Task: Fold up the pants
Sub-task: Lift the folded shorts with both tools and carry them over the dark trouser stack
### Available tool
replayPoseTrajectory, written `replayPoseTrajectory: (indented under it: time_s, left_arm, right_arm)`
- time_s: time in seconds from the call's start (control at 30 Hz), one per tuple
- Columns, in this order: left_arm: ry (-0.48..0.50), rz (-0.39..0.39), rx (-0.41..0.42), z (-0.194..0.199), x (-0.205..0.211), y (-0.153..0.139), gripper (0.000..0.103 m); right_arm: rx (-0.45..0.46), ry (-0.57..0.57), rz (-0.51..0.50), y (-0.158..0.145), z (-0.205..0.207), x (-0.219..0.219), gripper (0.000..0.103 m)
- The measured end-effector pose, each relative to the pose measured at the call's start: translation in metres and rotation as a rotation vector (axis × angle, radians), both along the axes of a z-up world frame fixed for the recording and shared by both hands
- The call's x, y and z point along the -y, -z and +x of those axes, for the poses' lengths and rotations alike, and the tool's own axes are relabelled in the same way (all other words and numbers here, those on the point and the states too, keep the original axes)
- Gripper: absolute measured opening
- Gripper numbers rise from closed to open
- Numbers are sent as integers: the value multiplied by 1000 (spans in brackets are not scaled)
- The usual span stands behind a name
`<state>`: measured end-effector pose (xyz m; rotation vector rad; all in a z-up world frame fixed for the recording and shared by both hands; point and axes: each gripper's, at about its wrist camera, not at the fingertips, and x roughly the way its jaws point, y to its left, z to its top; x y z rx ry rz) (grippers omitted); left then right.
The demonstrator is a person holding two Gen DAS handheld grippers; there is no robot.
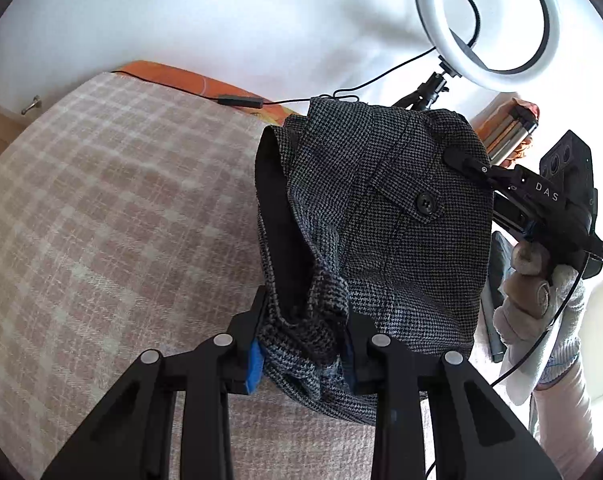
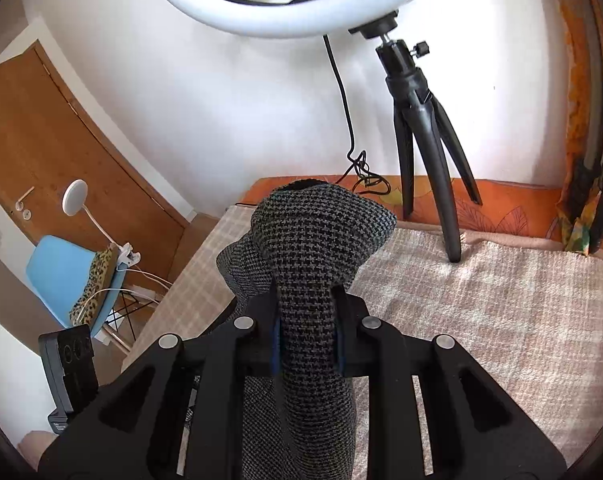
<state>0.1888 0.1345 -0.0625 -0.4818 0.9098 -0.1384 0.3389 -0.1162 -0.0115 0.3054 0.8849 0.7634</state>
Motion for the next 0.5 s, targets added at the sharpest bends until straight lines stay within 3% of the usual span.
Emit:
replayPoseTrajectory:
  time_s: [0.5]
  left_arm:
    - [126, 14, 88, -11, 81, -53, 27]
  right_arm:
    - [83, 93, -20, -64, -35, 96, 20]
